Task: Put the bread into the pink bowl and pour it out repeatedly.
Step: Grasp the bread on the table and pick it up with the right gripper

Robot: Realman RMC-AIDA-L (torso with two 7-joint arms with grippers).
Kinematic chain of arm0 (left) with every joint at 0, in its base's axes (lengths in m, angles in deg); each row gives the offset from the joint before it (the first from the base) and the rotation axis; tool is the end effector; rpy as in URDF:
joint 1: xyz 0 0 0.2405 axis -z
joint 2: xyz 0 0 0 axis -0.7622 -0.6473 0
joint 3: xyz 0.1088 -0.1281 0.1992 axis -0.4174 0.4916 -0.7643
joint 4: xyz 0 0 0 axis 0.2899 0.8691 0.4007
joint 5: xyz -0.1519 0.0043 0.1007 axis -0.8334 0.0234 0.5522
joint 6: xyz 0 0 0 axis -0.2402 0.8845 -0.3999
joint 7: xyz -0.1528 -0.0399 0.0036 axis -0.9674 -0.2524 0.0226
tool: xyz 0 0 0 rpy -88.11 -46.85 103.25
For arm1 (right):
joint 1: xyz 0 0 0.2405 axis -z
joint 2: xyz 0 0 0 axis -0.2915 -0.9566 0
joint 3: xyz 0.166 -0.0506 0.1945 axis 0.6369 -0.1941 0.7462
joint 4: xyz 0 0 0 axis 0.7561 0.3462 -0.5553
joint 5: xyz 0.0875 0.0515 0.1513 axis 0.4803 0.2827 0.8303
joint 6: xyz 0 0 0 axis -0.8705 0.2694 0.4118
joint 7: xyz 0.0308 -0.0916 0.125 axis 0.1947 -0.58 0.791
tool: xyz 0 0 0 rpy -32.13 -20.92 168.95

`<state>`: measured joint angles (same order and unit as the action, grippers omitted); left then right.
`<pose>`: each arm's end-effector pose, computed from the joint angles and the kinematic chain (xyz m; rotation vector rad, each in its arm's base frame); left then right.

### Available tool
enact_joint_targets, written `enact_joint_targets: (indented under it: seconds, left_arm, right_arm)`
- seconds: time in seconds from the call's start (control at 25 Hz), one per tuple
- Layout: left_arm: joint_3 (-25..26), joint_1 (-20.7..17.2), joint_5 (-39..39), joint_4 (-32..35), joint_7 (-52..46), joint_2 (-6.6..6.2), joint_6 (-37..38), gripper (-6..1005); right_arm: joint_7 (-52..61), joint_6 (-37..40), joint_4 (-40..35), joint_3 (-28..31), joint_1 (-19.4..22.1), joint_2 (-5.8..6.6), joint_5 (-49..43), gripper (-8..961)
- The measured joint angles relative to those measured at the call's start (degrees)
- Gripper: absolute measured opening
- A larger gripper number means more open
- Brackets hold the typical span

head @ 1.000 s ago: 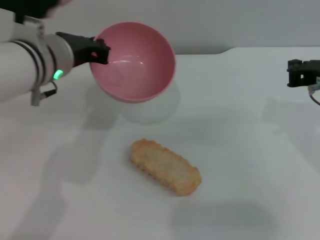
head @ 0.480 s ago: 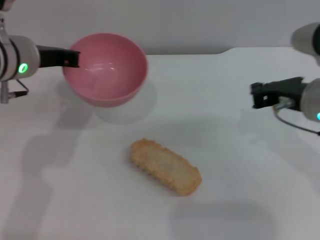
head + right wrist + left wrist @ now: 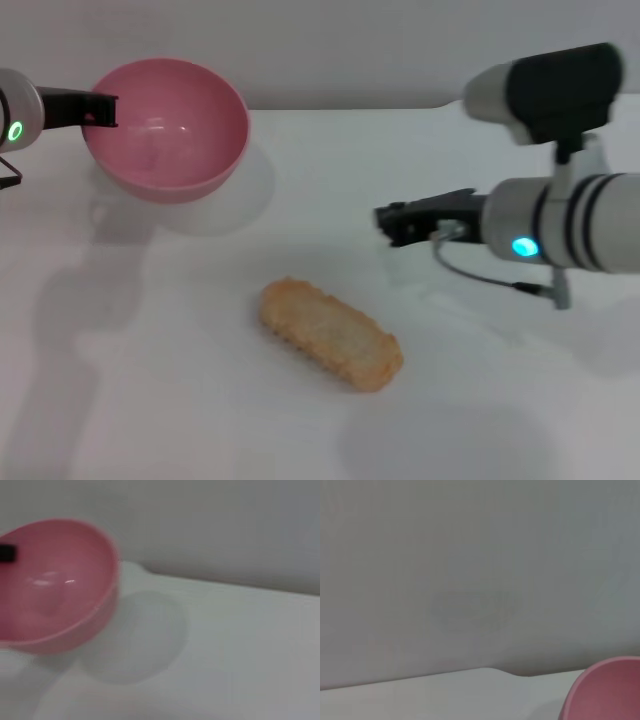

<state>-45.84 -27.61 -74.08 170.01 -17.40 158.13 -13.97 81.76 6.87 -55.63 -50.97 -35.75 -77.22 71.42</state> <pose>-0.2277 0.3859 0.0432 -1.8528 -1.0185 -0.0757 0.1689 0.3193 -0.0718 -2.3045 1.1023 0.1607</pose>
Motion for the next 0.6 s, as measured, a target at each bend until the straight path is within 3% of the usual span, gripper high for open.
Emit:
enact_joint_targets:
  seconds: [0.2,0.32,0.6]
  left_arm:
    - [0.7,1.0,0.0,-2.0,0.0,-0.07,0.7,49]
    - [0.8,1.5,1.0,-2.7,0.0,-0.09,1.0,49]
    - [0.8,2.4,2.6,-3.2,-0.4,0.04,1.0,49]
  right_arm:
    - [0.0,4.0,3.7,-5.6,-3.8,-0.11,2.6,33]
    - [0.0,4.9,6.4,-8.0,-6.6,-0.09,4.8,233]
    - [0.6,7.9,9.0,-8.5,-6.8,-0.25,5.8,524]
